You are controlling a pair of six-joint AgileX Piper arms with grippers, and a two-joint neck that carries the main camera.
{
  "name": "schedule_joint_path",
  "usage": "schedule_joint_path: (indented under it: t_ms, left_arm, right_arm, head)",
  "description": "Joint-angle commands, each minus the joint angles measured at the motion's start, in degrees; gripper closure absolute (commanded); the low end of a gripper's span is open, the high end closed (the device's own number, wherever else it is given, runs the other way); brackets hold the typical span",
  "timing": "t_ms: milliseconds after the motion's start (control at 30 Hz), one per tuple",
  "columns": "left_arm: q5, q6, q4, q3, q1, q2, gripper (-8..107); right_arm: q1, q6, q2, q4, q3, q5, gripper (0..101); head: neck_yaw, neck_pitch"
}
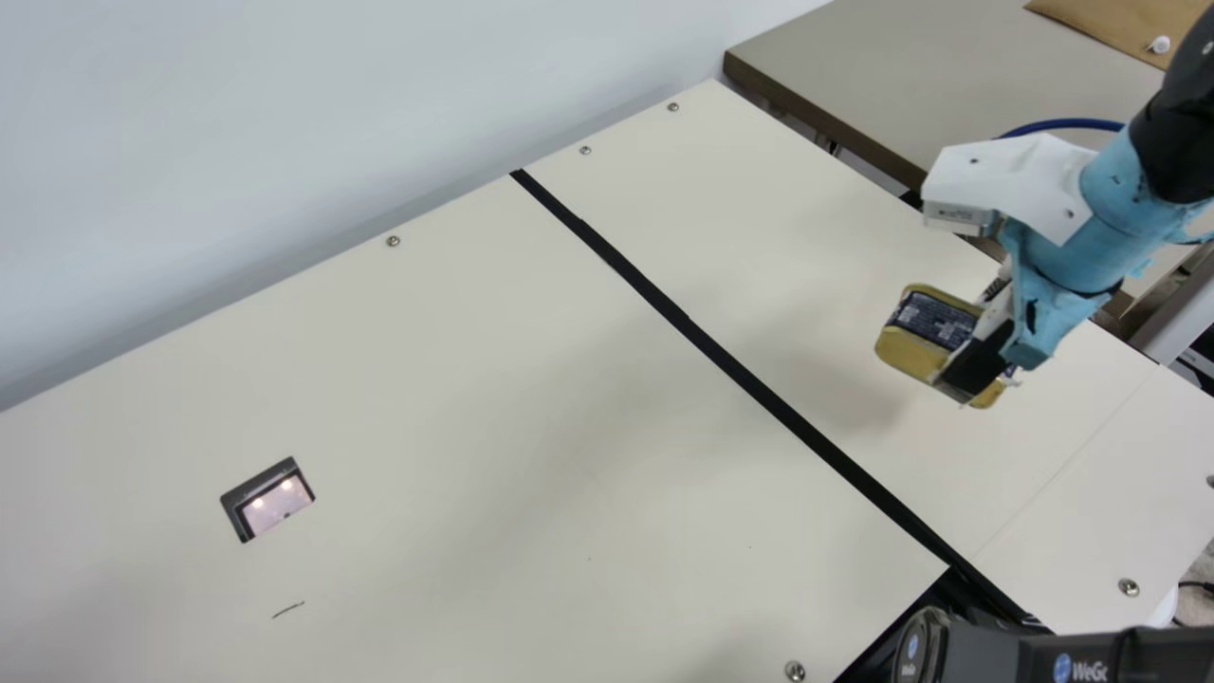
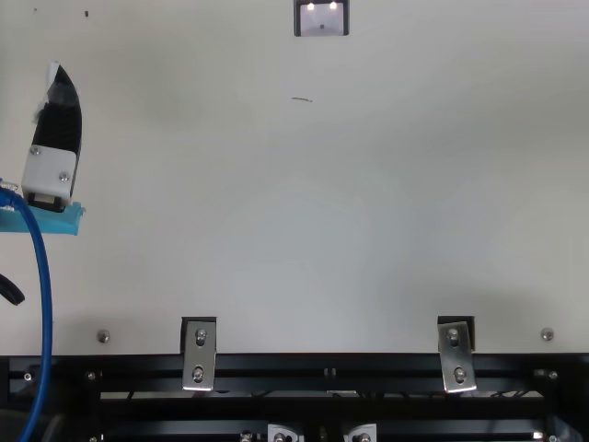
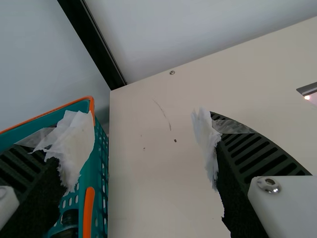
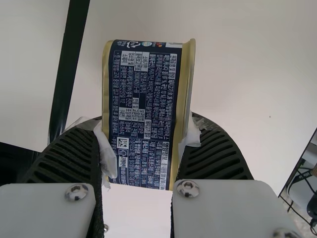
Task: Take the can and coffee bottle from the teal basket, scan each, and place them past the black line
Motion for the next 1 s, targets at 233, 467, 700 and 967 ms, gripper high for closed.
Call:
schedule_joint_path:
  t_ms: [233,467,700,967]
  left_arm:
    - [0.00,0.00,0.00,0.00,0.00,0.00,9]
    - [0.00,0.00,0.00,0.00,0.00,0.00,9]
    - [0.00,0.00,0.00,0.00,0.00,0.00,9]
    - [0.00,0.00,0.00,0.00,0.00,0.00,9]
  right_arm:
    - [-0.44,-2.03,1.84,-0.83,0.09,0.18,101]
    - [0.85,-2.73,5.90,0.25,0.03,-3.45,101]
    - [2.88,-3.28,13.05,2.99,-4.23,-7.88,101]
    - [6.13,-2.04,19.70,2.76,-10.85,-8.65,101]
  head:
    - [-1.53,-1.93]
    - [-1.53,-1.93]
    - [-1.53,-1.93]
    - [-1.53,-1.93]
